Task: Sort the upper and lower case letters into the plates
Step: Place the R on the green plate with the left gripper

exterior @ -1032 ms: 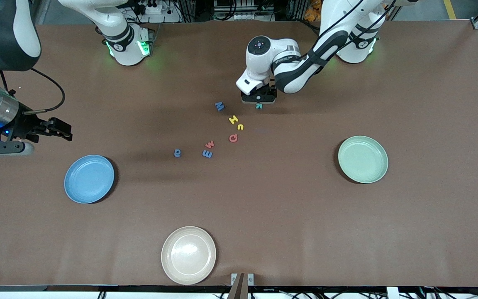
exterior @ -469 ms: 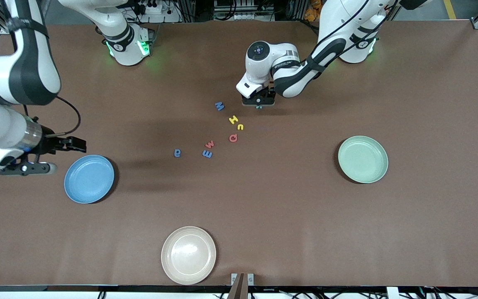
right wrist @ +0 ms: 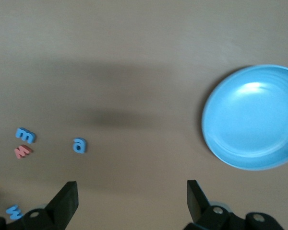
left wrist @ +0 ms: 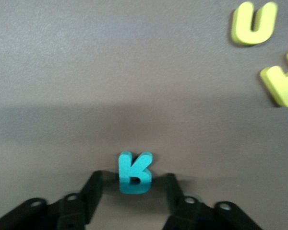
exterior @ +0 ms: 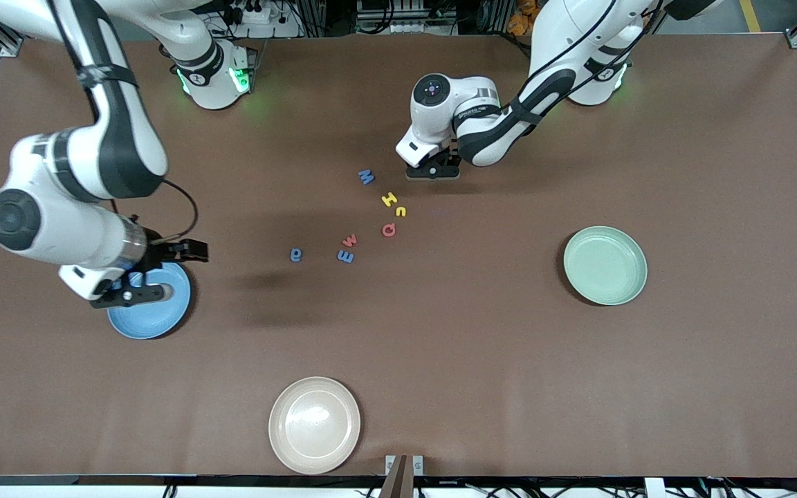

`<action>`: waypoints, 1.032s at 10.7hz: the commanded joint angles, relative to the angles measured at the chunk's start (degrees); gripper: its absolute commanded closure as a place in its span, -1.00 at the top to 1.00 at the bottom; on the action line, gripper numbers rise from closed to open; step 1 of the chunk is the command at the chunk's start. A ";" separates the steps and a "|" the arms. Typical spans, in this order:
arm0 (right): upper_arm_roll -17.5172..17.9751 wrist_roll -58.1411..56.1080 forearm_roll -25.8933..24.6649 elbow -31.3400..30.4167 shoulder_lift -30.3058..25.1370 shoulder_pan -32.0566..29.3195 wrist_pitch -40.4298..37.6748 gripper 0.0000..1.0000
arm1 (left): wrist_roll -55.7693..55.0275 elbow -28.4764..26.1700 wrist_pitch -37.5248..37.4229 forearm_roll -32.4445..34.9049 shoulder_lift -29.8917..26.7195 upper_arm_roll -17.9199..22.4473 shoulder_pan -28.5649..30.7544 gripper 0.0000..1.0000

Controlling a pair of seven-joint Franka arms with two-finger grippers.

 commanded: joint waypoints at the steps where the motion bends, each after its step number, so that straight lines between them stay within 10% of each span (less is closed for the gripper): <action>1: -0.29 2.75 1.01 0.71 1.90 4.89 2.28 1.00 | -2.27 1.38 -0.05 2.43 0.62 1.09 -0.64 -1.00; 11: -0.29 26.80 0.66 0.88 15.68 30.19 23.17 1.00 | 13.76 8.93 -18.39 -1.07 -11.67 -0.31 17.44 -1.00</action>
